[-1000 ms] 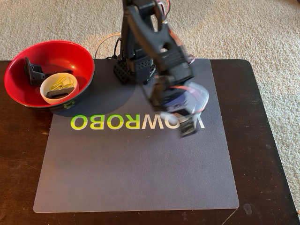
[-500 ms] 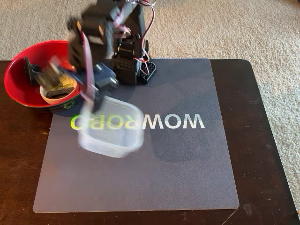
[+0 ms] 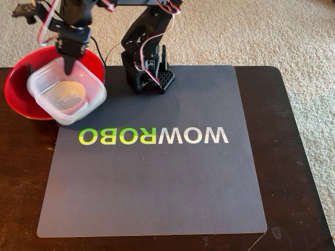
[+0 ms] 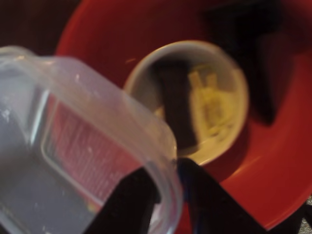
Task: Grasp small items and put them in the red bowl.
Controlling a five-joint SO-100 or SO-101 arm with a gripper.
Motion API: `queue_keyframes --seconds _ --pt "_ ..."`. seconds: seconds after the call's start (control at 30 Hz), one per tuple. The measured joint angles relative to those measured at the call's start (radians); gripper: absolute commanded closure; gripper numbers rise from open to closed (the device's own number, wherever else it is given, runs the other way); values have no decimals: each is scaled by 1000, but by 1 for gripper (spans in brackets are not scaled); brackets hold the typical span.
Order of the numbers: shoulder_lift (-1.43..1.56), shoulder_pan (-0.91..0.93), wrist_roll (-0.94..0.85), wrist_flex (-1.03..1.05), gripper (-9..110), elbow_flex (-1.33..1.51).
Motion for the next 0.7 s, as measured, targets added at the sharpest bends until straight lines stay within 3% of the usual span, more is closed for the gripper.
queue_keyframes --seconds 0.27,0.37,0.43,0.47,0.7 --pt "-74 202 115 -97 101 26" --pt "-106 227 141 -135 96 29" --pt "-104 230 170 -152 80 29" --pt "-104 230 169 -166 78 29" --pt "-46 207 58 -178 76 26"
